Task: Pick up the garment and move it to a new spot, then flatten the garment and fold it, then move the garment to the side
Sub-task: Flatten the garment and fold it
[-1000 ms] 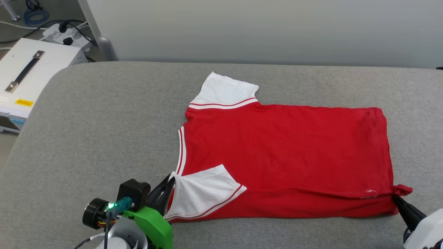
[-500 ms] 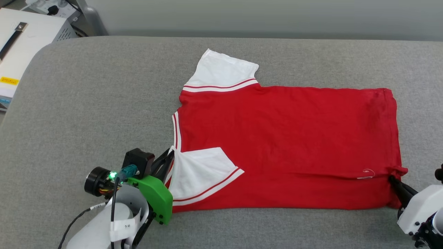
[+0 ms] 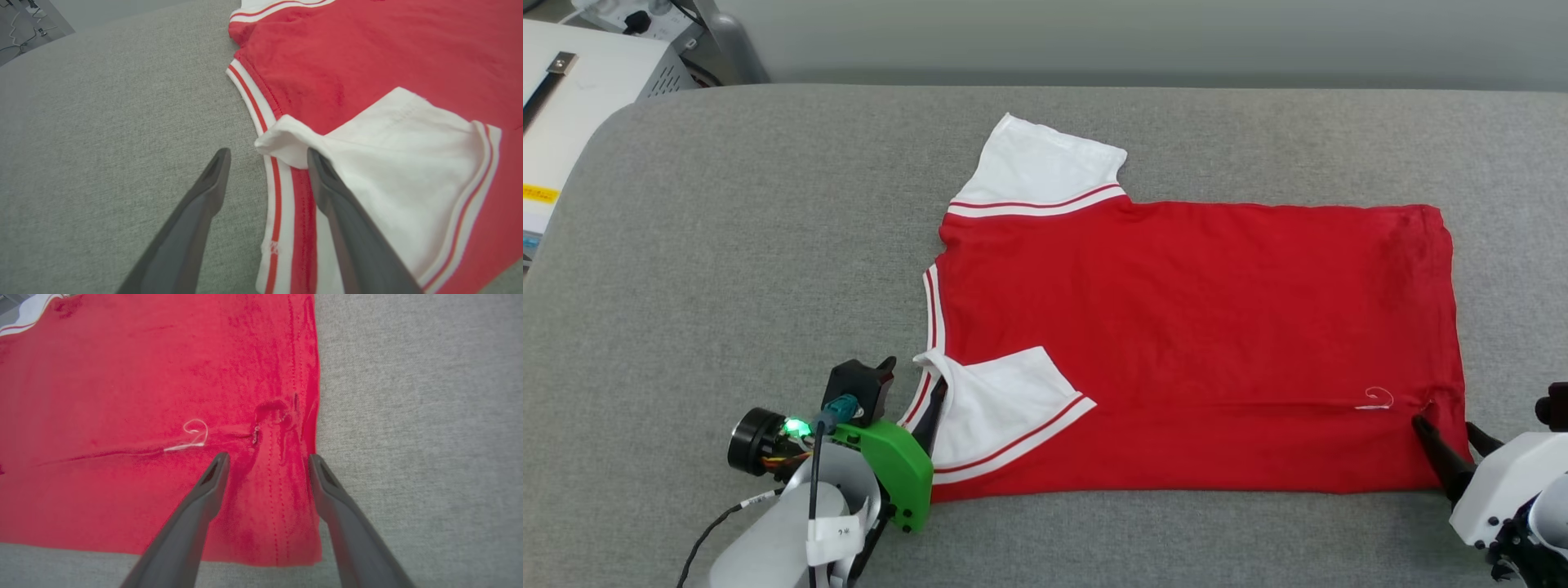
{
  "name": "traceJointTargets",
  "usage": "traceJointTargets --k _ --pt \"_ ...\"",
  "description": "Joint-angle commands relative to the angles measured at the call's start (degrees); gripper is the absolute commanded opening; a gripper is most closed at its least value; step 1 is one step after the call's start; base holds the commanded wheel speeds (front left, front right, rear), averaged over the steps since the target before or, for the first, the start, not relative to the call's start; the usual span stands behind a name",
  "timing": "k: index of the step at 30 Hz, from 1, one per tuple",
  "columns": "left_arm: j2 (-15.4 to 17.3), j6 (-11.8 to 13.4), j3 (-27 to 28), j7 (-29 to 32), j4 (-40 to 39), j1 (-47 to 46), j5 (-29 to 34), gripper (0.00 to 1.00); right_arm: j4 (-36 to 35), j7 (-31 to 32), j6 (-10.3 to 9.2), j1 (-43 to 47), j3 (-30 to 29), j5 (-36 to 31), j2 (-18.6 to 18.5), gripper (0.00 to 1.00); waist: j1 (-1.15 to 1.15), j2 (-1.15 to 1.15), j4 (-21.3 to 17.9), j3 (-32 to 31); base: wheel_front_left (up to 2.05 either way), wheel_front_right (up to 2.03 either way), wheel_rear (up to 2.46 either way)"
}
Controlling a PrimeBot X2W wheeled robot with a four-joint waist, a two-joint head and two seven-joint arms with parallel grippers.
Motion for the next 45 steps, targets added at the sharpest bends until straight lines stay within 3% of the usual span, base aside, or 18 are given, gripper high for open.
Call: traceJointTargets --k 1,8,13,18,25,35,45 --pt "-0.7 0.5 0.3 -1.0 0.5 -0.9 -0.1 1.0 0.1 -0.7 -0.45 -0.6 -0.7 -0.5 0.3 1.0 0.0 0.0 0.3 -1.1 0.0 0.0 0.0" --pt "-1.5 1.7 2.7 -3.8 0.4 1.4 -2.5 1.0 -4.1 -1.5 -0.45 2.7 -2.9 -0.6 1.1 1.0 0.0 0.0 1.4 -4.8 0.0 0.0 0.0" --pt "-0.5 3.5 5.2 -4.9 -4.5 7.7 -5.7 1.0 -11.0 -0.1 -0.45 7.6 -5.1 -3.1 2.0 1.0 0.0 0.0 1.8 -7.1 0.0 0.0 0.0" --pt "1.9 3.4 3.3 1.3 -11.3 15.1 -8.8 1.0 -15.2 5.1 -0.45 12.7 -8.3 -8.4 4.1 1.0 0.0 0.0 2.2 -7.4 0.0 0.0 0.0" --pt "3.4 4.9 2.0 6.7 -14.1 17.2 -9.9 1.0 -18.2 7.4 -0.45 13.9 -9.9 -10.1 6.7 1.0 0.0 0.0 1.6 -6.4 0.0 0.0 0.0" --pt "3.0 7.6 2.5 9.6 -14.0 15.6 -10.6 1.0 -19.9 8.2 -0.45 13.3 -9.7 -10.8 7.5 1.0 0.0 0.0 -0.1 -4.3 0.0 0.0 0.0" --pt "2.0 8.2 2.5 11.6 -10.0 13.9 -11.4 1.0 -20.3 8.4 -0.45 12.7 -9.5 -10.8 7.7 1.0 0.0 0.0 -1.1 -2.4 0.0 0.0 0.0"
